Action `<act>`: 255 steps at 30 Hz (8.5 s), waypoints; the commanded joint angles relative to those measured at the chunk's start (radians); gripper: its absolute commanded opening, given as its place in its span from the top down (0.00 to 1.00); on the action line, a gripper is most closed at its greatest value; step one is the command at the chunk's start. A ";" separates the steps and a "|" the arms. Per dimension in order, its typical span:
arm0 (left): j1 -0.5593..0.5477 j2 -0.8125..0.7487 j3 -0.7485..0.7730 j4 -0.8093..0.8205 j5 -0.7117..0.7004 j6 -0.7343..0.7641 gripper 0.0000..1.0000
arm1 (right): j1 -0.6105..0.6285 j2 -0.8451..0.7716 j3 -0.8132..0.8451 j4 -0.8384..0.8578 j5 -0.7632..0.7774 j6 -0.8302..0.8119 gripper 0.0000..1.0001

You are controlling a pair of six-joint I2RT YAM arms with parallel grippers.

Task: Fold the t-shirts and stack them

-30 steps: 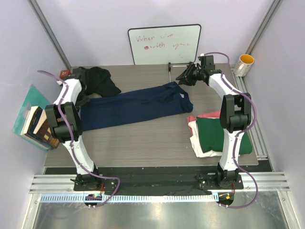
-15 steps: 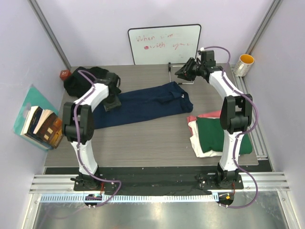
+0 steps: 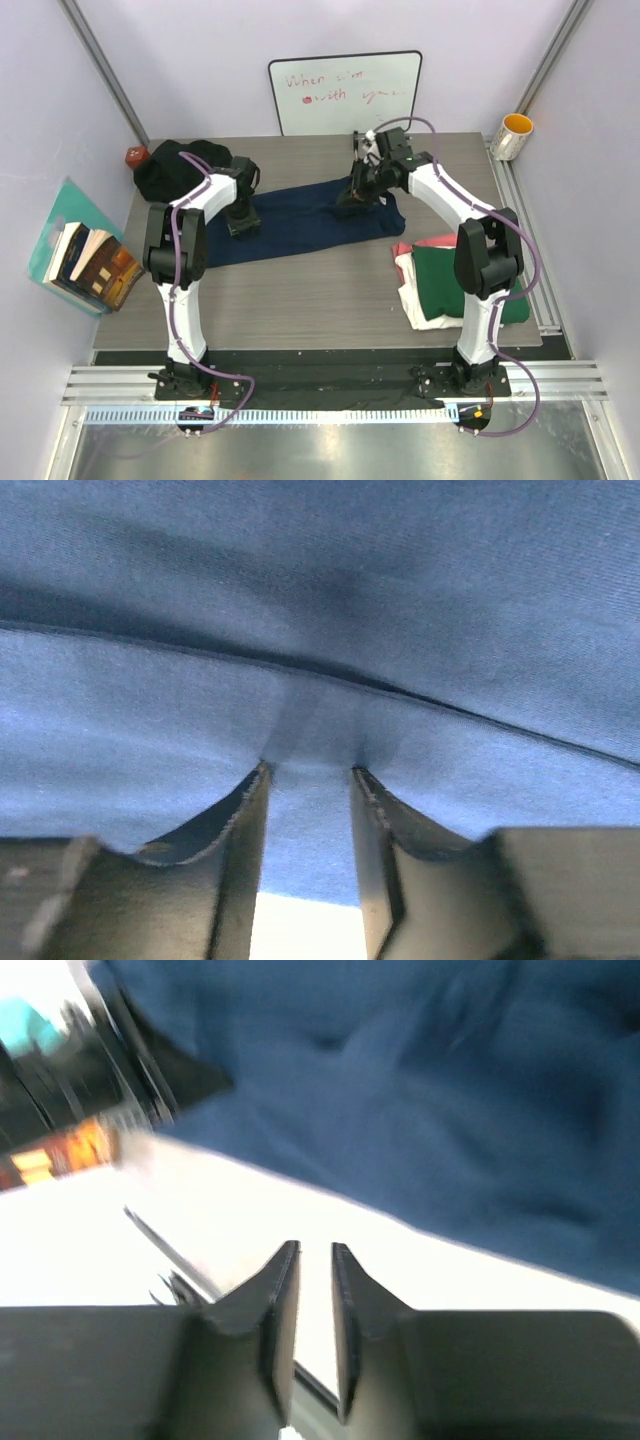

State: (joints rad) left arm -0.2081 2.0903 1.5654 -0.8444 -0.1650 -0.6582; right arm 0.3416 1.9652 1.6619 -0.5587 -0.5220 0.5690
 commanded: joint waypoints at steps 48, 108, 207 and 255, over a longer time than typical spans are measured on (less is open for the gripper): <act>0.001 -0.154 -0.271 0.022 0.031 0.068 0.73 | 0.043 0.201 0.107 -0.219 0.379 -0.231 0.93; -0.056 -0.234 -0.421 -0.174 0.122 0.163 0.83 | 0.089 0.100 0.297 -0.328 0.478 -0.264 0.49; -0.057 -0.148 -0.395 -0.176 0.153 0.192 0.85 | 0.073 0.095 0.047 -0.050 0.542 -0.431 0.38; -0.094 -0.101 -0.377 -0.176 0.162 0.173 0.86 | 0.142 0.230 0.211 0.109 0.258 -0.371 0.99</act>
State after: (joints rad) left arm -0.2886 1.9476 1.2079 -1.1267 -0.0063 -0.4698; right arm 0.4671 2.1849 1.8118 -0.4915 -0.2359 0.1768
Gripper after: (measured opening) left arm 0.142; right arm 0.036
